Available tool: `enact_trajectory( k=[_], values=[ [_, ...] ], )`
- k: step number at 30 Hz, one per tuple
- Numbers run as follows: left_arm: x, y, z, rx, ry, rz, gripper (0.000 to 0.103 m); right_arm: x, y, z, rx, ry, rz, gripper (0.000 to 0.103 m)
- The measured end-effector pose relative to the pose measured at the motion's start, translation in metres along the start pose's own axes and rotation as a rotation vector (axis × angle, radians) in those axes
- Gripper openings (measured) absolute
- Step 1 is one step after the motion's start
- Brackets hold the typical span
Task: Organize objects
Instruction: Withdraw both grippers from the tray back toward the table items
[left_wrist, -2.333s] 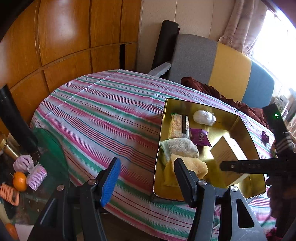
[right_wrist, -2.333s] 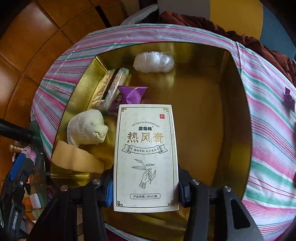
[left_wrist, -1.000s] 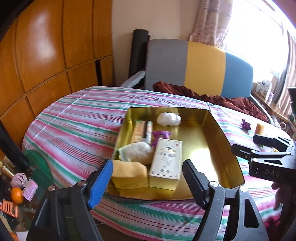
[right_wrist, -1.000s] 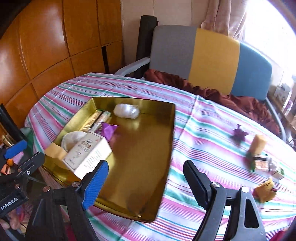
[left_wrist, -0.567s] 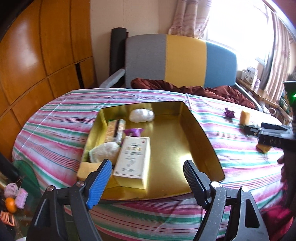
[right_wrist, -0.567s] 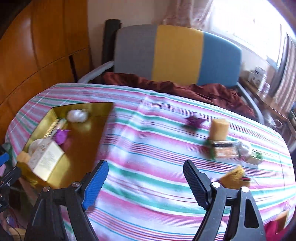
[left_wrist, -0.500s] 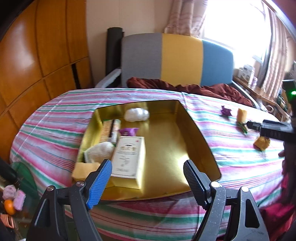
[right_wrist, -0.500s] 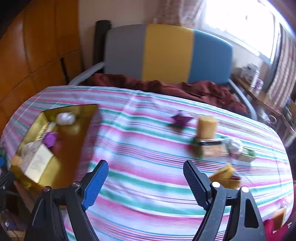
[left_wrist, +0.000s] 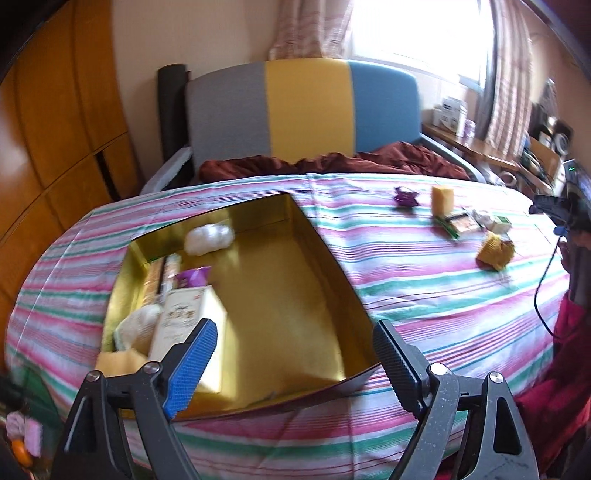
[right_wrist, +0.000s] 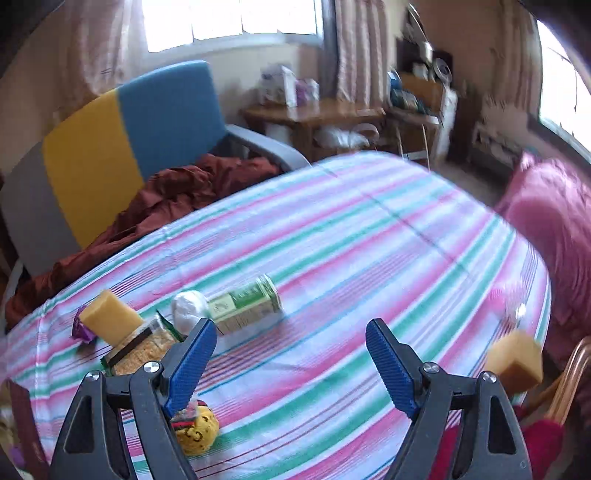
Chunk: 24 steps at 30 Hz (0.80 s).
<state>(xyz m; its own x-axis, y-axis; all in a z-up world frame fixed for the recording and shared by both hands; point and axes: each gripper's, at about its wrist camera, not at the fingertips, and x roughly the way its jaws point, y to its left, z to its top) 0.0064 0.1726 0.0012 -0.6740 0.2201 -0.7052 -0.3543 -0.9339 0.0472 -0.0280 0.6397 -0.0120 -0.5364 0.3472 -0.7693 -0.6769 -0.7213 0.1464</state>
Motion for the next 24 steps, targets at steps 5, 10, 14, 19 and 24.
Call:
enact_trajectory(
  k=[5, 10, 14, 19, 24],
  values=[
    [0.019, -0.041, 0.011, 0.086, 0.022, -0.074, 0.089, 0.003, -0.022, 0.002, 0.115, 0.034, 0.064, 0.084],
    [0.040, -0.087, 0.018, 0.187, 0.046, -0.135, 0.089, 0.009, -0.019, -0.004, 0.118, 0.081, 0.092, 0.084],
    [0.058, -0.115, 0.024, 0.228, 0.072, -0.178, 0.089, 0.011, -0.024, -0.004, 0.144, 0.096, 0.107, 0.084],
    [0.081, -0.145, 0.037, 0.256, 0.095, -0.233, 0.089, 0.015, -0.029, -0.003, 0.178, 0.115, 0.139, 0.084],
    [0.103, -0.174, 0.055, 0.254, 0.128, -0.312, 0.089, 0.021, -0.033, -0.004, 0.210, 0.151, 0.176, 0.084]
  ],
)
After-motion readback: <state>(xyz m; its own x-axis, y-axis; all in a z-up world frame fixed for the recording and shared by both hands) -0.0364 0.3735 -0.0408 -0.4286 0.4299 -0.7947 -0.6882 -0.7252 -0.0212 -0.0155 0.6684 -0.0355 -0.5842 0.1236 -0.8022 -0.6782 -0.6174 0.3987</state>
